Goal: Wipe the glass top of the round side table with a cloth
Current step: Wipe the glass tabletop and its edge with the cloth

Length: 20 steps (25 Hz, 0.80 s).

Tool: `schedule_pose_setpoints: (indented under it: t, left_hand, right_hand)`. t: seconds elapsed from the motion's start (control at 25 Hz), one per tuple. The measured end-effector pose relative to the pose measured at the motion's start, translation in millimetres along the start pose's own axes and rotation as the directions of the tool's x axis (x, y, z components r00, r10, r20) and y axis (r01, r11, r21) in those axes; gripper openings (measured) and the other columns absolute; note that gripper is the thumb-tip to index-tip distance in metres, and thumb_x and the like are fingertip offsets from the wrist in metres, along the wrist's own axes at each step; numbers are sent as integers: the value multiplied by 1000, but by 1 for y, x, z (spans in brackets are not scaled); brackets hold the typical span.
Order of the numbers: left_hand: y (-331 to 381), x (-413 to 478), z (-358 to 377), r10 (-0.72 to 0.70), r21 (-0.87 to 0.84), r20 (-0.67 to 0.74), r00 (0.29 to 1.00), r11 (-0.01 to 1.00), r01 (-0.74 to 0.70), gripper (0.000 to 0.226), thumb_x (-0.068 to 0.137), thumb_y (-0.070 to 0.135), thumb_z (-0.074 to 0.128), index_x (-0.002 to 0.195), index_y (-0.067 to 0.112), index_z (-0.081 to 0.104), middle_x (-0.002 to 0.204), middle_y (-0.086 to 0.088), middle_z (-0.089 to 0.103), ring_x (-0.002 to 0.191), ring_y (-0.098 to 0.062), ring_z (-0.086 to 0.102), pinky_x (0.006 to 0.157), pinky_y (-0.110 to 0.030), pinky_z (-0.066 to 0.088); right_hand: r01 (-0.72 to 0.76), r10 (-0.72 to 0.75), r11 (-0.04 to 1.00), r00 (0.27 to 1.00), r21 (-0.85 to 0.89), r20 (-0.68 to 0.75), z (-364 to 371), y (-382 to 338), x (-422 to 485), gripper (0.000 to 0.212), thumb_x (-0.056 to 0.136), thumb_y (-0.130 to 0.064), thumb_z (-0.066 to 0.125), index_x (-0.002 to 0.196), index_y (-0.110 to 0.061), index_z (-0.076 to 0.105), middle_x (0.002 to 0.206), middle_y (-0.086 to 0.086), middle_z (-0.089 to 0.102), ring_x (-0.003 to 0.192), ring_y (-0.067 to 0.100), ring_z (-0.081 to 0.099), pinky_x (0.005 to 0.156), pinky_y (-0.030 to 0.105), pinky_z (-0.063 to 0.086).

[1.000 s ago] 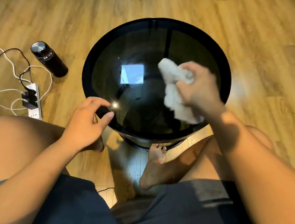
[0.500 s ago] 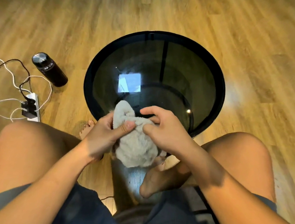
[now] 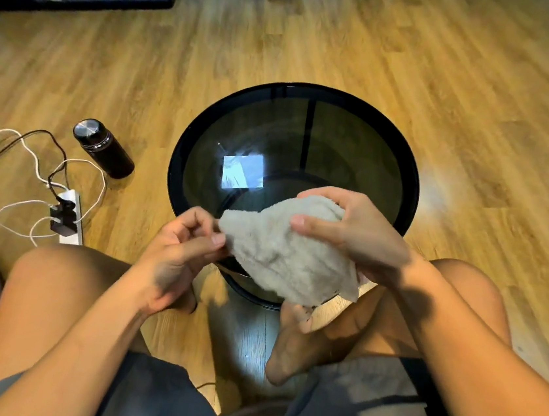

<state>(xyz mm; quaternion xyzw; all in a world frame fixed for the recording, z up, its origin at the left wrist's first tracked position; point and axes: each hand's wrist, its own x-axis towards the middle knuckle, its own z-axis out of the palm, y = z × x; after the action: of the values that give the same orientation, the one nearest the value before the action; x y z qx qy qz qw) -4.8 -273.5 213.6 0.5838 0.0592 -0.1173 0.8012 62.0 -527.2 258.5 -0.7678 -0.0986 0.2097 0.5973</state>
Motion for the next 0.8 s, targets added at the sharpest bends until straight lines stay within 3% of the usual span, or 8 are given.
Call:
schedule_pose_setpoints:
  t: [0.16,0.24,0.32,0.4,0.52,0.6,0.72,0.8]
  left_hand:
    - [0,-4,10,-160,157,85,983,977,145,84,47,36,97,120,12,63,111,-12,71,99,-23,70,76,-27,57]
    - [3,-7,14,-173,206,124,977,968,145,75,51,40,95,112,4,68,103,-14,72,92,-23,71,69,-26,57]
    - [7,-8,18,-140,72,87,986,988,134,77,55,41,93,114,0,65,105,-19,71,93,-27,71,73,-31,60]
    - [7,-7,19,-106,-92,-20,994,990,104,67,69,35,84,123,2,61,118,-21,68,107,-32,68,87,-38,59]
    - [2,-6,20,-128,-132,-170,977,986,106,59,82,33,67,133,5,54,131,-23,62,117,-34,64,91,-42,57]
    - [3,-9,23,-133,-77,-192,972,990,120,58,79,32,71,129,9,52,129,-23,61,111,-30,67,85,-39,60]
    - [15,-6,31,-81,-2,-173,982,997,82,58,79,10,75,130,19,49,118,-9,62,102,-20,68,73,-29,59]
    - [15,4,30,11,338,-236,972,939,72,61,86,9,72,137,23,43,125,1,56,115,-20,60,82,-26,55]
  right_hand:
    - [130,-105,979,982,-157,157,-2,-10,-2,27,82,-21,78,107,-15,70,99,2,73,89,13,71,77,28,59]
    - [140,-128,981,987,-137,93,2,-13,-2,15,91,-24,68,103,-14,70,96,3,73,87,11,70,76,30,57]
    - [126,-134,979,990,-157,-41,9,-7,-2,16,97,-28,59,100,-15,69,95,3,72,86,13,68,79,35,55]
    - [37,-47,995,993,-96,-107,11,1,-3,22,93,-36,63,106,-18,66,99,2,72,91,16,69,87,40,56]
    - [-248,241,955,968,162,67,13,11,-4,60,75,-30,82,126,-17,54,107,10,73,95,24,73,90,44,57]
    - [-263,257,962,962,69,92,16,12,-7,58,80,-11,79,130,-19,50,104,13,72,89,26,73,81,37,60]
    - [-132,139,987,987,92,-81,11,7,0,43,89,-4,64,124,-27,51,105,12,68,87,25,71,68,35,60]
    - [-111,104,993,981,-33,-166,5,11,17,46,91,-17,63,131,-30,46,109,5,66,90,21,69,68,31,56]
